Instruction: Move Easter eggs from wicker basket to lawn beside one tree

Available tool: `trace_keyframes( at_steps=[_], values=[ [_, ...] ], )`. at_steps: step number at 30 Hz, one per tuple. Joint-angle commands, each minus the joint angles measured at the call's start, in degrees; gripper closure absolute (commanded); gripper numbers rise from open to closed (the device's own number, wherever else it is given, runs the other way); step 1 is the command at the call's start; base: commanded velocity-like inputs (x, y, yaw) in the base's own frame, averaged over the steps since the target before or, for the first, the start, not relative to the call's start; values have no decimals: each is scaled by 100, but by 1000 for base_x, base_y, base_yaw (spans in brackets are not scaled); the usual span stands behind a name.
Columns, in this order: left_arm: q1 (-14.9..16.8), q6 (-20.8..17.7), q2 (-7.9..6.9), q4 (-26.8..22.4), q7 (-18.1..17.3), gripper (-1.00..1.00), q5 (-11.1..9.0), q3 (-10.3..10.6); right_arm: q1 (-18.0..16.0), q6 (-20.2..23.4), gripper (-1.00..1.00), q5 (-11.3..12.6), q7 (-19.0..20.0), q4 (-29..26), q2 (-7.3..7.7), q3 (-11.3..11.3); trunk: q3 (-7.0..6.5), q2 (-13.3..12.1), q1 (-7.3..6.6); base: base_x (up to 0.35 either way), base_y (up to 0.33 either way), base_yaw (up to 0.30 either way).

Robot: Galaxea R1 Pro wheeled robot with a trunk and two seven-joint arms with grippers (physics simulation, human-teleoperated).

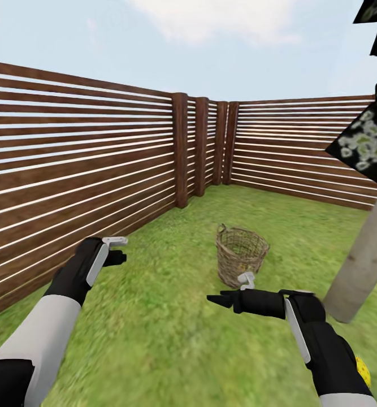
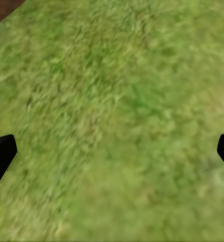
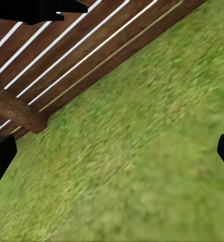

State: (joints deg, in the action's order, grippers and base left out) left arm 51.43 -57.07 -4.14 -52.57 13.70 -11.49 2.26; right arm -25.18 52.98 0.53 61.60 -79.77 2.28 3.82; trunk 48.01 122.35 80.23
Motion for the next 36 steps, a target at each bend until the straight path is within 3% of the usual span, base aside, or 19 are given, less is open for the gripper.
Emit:
trace_keyframes(
  at_steps=[1,14,36],
  values=[
    [4,-15,-7,-4,54,-100,-56,24,-4,46,-100,7,13,-4,0,5,16,3,2,257,238,0],
    [2,-15,-7,-3,54,-100,-46,33,-4,46,-100,8,10,-4,-2,13,88,3,2,263,227,-33],
    [0,-13,-7,-7,54,-100,-42,35,-4,42,-100,9,17,-4,0,17,35,3,2,262,237,-260]
  ],
)
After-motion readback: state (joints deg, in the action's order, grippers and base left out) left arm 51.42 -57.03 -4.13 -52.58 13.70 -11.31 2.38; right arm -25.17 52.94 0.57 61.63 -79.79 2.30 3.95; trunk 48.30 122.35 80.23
